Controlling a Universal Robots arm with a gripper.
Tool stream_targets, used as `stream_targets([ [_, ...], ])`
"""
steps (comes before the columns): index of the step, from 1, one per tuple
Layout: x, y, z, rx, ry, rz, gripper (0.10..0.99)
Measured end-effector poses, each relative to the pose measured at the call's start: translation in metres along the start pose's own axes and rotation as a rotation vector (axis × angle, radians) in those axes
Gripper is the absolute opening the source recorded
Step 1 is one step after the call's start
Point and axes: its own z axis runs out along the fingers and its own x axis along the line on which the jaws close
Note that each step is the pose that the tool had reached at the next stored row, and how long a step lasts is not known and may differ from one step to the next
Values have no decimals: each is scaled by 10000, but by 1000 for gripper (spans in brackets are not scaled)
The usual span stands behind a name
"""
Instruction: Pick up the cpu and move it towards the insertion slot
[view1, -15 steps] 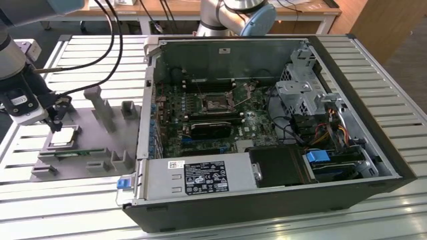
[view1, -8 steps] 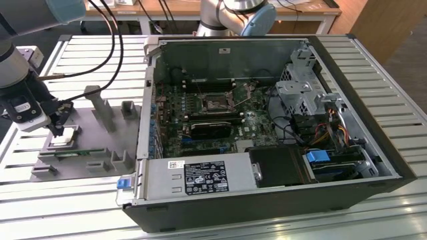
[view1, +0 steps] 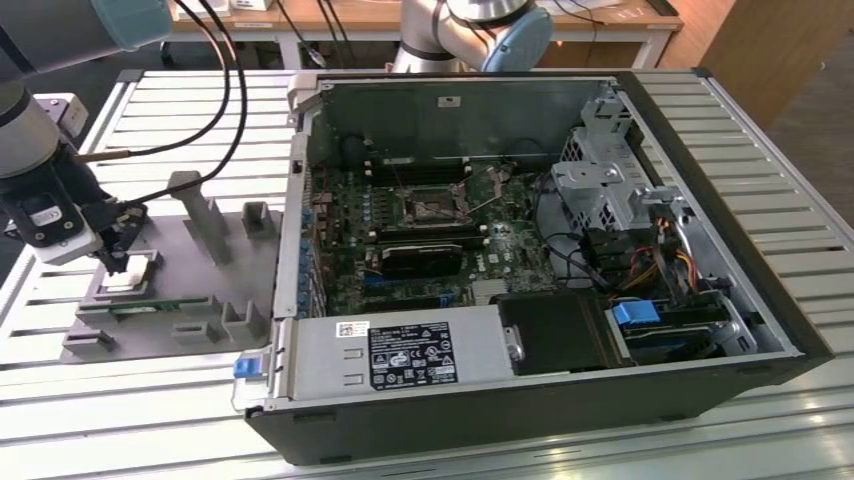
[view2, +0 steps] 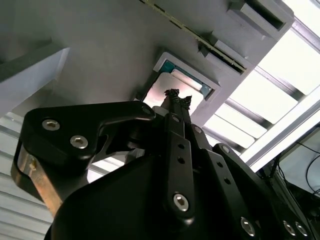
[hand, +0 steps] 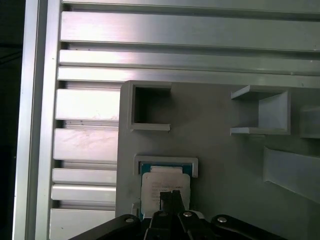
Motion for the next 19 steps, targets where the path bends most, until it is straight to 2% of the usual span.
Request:
stream_targets([
  [1,0,0,0,0,0,0,110],
  [3,0,0,1,0,0,0,231],
  [4,0,0,1,0,0,0,231],
  [6,0,0,2,-1,-1,0,349],
  [7,1,0,2,0,0,0,349],
  [8,1,0,2,0,0,0,408],
  [9,1,0,2,-1,0,0,408],
  [11,1,0,3,0,0,0,525],
  [12,1,0,3,-1,-1,0,525],
  [13,1,0,3,0,0,0,588],
  [16,1,0,8,-1,-1,0,588],
  [19,4,-2,46,-1,-1,0,588],
])
